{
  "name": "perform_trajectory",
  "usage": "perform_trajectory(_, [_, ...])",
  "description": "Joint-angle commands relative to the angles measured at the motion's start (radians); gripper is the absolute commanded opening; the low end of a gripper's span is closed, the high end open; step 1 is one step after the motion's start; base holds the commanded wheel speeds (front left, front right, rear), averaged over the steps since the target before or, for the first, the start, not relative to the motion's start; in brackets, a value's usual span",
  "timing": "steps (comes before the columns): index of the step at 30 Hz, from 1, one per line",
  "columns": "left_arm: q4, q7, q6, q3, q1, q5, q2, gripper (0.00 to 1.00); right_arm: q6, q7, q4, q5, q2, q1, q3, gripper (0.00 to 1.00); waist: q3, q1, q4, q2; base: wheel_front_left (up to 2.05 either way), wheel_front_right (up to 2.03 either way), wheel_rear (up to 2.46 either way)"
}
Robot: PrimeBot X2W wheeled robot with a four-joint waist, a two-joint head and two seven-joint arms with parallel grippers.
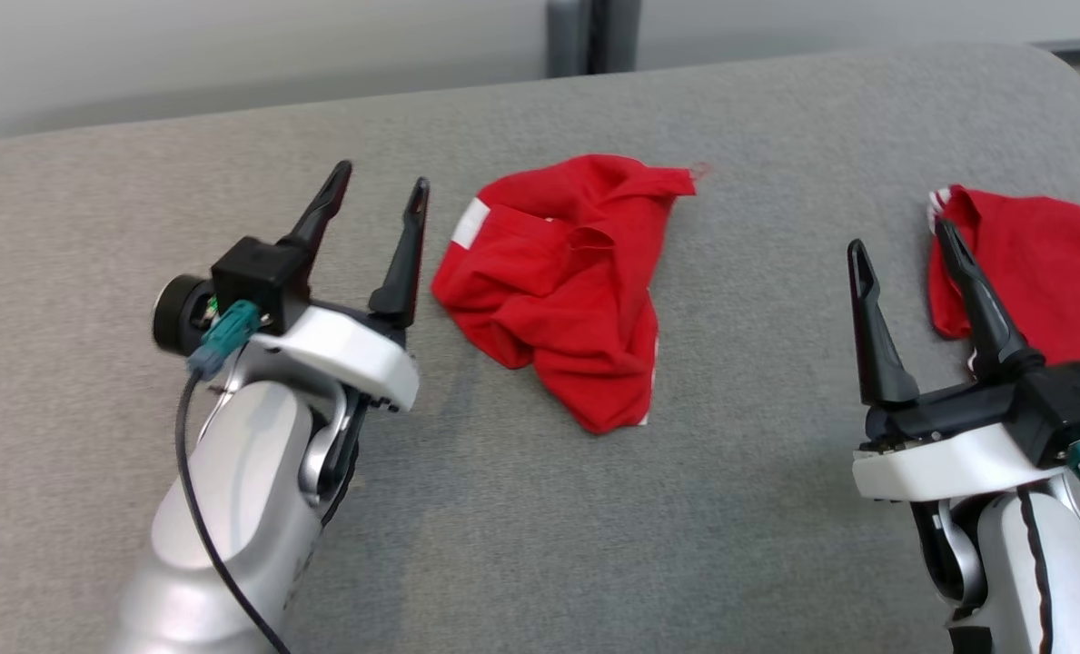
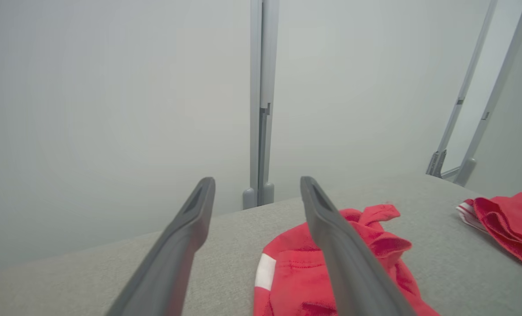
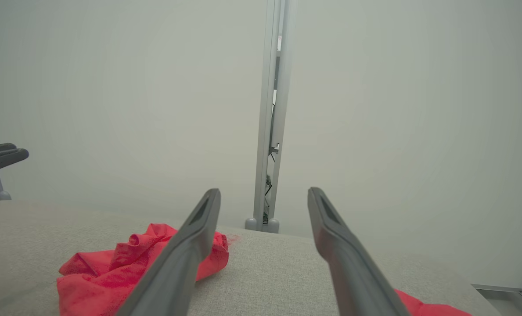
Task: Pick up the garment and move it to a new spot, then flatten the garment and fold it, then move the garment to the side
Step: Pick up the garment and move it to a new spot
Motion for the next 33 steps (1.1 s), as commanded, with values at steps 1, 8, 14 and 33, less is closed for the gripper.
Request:
perform_trajectory(1, [-0.031, -0.004, -0.003, 0.033, 0.044, 0.017, 0.008, 1.00, 0.000, 0.000, 0.010, -0.006, -0.004, 0.016, -0.001, 1.00, -0.044, 0.0000, 0.051, 0.0000, 0.00, 0.00, 0.00])
perform_trajectory(8, [-0.144, -0.004, -0.041, 0.166, 0.215, 0.077, 0.018, 1.00, 0.000, 0.000, 0.049, -0.009, -0.004, 0.044, 0.009, 1.00, -0.088, 0.0000, 0.128, 0.0000, 0.00, 0.00, 0.00])
perform_trajectory(14, [-0.203, -0.004, -0.063, 0.252, 0.348, 0.137, -0.008, 1.00, 0.000, 0.000, 0.079, 0.000, -0.004, 0.064, 0.021, 1.00, -0.111, 0.0000, 0.169, 0.0000, 0.00, 0.00, 0.00])
perform_trajectory(33, [-0.314, -0.004, -0.075, 0.272, 0.502, 0.134, -0.050, 1.00, 0.000, 0.000, 0.133, 0.000, -0.004, 0.086, 0.017, 1.00, -0.147, 0.0000, 0.224, 0.0000, 0.00, 0.00, 0.00])
